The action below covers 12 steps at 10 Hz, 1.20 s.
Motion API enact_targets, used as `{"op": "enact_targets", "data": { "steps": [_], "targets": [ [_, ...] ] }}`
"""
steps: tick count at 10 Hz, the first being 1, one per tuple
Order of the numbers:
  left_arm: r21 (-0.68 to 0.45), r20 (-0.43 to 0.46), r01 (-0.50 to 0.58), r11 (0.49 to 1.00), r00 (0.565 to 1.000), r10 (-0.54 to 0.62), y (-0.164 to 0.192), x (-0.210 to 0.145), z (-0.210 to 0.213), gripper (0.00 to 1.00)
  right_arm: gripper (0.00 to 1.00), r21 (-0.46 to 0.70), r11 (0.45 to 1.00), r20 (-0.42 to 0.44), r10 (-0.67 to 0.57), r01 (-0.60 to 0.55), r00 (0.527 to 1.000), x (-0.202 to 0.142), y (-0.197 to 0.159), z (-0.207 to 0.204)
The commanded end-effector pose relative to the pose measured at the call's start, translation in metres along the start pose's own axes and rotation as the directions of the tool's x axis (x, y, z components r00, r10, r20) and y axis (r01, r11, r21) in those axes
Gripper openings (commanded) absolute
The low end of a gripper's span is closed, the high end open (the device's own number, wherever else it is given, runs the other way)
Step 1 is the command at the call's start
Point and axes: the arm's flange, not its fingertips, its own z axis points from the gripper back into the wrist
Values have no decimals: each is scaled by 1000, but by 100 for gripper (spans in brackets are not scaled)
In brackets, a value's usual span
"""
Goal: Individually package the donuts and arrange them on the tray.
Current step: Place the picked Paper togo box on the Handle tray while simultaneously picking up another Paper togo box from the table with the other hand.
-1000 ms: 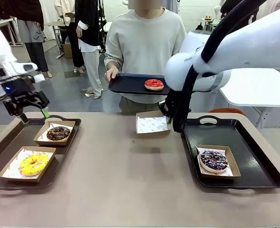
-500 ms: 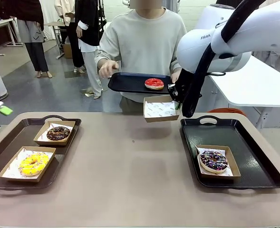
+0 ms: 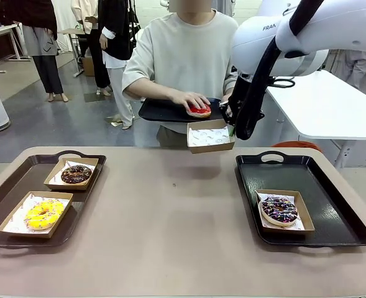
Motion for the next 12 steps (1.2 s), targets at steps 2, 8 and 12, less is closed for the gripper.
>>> {"op": "enact_targets", "data": {
  "steps": [2, 8, 12],
  "targets": [
    [-151, 62, -107, 983, 991, 118, 25, 8, 12, 100, 0, -9, 1000, -34, -24, 24, 999, 13, -4, -3],
    [-123, 56, -109, 986, 992, 116, 33, 4, 7, 100, 0, -9, 1000, -24, -20, 20, 1000, 10, -9, -8],
    [-123, 56, -109, 986, 992, 116, 33, 4, 7, 100, 0, -9, 1000, -24, -20, 20, 1000, 10, -9, -8]
  ]
}}
